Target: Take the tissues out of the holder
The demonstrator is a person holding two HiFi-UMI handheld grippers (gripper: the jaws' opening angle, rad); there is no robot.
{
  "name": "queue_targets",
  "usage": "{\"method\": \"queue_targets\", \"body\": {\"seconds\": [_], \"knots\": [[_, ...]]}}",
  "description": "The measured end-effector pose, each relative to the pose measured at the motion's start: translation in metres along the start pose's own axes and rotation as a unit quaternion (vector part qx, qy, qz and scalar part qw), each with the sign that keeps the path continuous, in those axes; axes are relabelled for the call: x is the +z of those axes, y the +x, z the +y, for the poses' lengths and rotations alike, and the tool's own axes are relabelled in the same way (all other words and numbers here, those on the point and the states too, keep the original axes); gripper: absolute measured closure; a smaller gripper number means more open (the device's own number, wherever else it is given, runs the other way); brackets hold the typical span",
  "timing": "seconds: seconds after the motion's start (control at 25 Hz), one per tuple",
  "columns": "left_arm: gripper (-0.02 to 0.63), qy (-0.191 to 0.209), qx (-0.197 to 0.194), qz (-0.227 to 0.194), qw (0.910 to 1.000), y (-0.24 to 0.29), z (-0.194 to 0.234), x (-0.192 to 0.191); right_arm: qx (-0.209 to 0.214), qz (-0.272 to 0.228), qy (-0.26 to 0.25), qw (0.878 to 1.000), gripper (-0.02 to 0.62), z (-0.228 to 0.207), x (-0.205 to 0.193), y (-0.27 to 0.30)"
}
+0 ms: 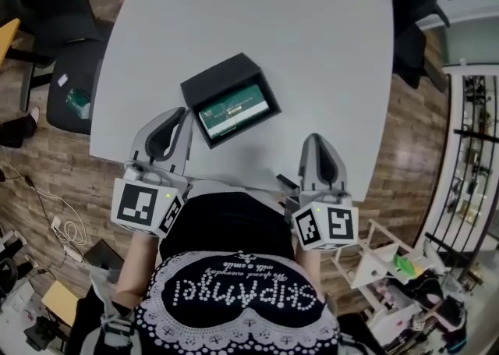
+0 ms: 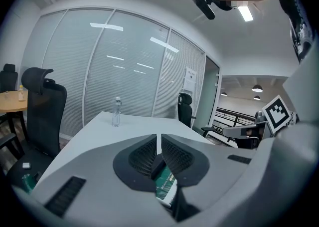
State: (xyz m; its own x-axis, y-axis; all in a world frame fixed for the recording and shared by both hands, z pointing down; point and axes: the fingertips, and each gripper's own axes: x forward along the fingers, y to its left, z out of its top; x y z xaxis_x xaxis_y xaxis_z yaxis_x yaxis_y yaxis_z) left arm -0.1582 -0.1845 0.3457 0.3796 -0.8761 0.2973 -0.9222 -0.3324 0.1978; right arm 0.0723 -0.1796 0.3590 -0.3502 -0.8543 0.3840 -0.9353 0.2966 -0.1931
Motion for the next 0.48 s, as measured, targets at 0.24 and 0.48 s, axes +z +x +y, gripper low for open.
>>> {"method": "queue_targets", "body": {"seconds": [0.24,0.48], "knots": [[0.560,0.004,0.000,0.006,1.0000,0.000,-0.003,-0.004,-0.003,0.000,0.005,1.000,0.560,-0.005,-0.004,-0.004],[0.473,0.048,-0.041,0.039,0.9973,0.010,-0.016,-0.009,-0.011,-0.002,0.011,1.000,0.560,-0.015,-0.007,-0.011]]}}
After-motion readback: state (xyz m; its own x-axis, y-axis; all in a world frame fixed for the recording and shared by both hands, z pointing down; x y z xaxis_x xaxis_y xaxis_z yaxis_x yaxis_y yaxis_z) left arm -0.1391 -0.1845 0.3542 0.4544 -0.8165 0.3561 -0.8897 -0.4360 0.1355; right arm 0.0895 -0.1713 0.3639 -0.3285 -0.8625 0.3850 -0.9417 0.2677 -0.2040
